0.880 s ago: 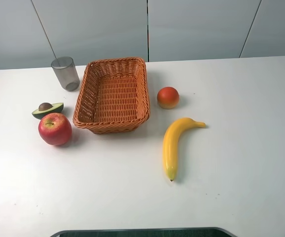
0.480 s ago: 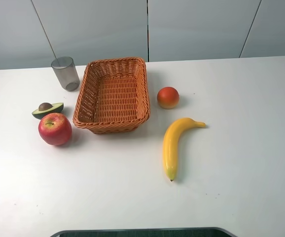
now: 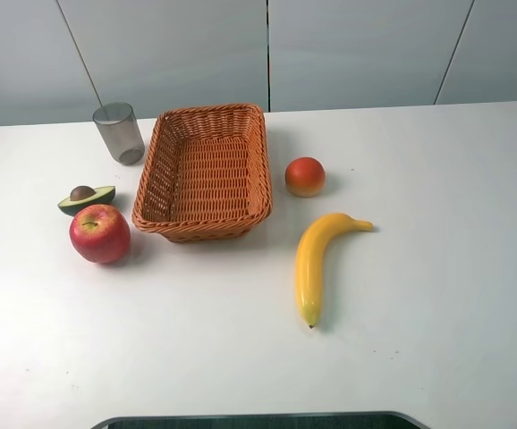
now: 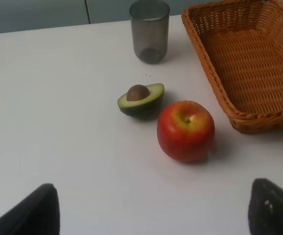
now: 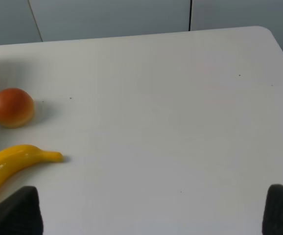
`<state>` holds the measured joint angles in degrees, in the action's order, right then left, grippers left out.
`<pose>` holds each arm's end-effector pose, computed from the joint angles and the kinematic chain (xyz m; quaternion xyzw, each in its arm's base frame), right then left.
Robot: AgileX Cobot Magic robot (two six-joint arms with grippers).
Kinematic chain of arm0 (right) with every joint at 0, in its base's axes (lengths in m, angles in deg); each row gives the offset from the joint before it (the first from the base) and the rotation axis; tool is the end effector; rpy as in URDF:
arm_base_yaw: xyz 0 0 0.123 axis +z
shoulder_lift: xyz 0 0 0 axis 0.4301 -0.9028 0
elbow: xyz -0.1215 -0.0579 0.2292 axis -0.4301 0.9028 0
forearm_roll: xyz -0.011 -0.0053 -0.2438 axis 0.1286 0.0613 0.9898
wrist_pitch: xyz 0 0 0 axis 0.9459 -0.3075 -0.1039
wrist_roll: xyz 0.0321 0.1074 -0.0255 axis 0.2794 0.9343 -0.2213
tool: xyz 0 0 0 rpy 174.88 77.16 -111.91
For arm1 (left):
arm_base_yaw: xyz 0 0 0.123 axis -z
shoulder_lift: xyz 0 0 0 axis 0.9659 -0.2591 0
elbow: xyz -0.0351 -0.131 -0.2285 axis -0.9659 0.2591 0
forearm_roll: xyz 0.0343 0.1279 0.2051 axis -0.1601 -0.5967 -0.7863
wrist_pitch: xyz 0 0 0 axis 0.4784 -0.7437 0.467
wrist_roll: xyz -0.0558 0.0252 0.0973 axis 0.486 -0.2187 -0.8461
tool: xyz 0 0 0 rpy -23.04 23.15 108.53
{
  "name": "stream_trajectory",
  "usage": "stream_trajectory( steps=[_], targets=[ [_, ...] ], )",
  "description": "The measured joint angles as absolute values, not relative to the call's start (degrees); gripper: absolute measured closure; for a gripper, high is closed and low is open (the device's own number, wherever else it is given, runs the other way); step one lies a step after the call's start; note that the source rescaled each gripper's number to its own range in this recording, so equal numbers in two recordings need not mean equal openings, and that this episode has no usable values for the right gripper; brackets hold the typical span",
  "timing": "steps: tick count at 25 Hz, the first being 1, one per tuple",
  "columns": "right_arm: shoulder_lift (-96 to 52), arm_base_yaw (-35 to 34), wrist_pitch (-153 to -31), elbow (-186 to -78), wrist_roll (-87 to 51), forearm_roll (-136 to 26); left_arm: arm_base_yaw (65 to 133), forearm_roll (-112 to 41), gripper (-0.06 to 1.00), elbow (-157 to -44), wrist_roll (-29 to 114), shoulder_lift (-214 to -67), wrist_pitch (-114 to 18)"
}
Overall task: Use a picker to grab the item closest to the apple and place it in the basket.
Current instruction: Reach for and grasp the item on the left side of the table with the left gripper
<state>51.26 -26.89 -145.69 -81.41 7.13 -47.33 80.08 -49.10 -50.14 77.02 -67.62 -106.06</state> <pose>0.0256 0.0002 0.2629 0.0267 0.8587 0.0079 0.5117 0.0267 -0.0024 0.2639 0.0330 0.8547 -0.0261 0.5175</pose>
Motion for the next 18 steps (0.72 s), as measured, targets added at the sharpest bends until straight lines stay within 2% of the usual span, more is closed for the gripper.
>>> stream_trajectory(
  steps=[11,15,18],
  targets=[
    [51.26,-26.89,-145.69,-81.41,7.13,-47.33,80.85,-50.63,-0.05,-50.14,78.10,-68.53,-106.06],
    [51.26,-26.89,-145.69,-81.41,7.13,-47.33,82.94,-53.37,-0.05,-51.93,76.34,-77.42,-104.15],
    [51.26,-26.89,-145.69,-81.41,7.13,-47.33,85.05,-56.11,-0.05,-55.23,74.79,-89.49,-101.88]
  ],
)
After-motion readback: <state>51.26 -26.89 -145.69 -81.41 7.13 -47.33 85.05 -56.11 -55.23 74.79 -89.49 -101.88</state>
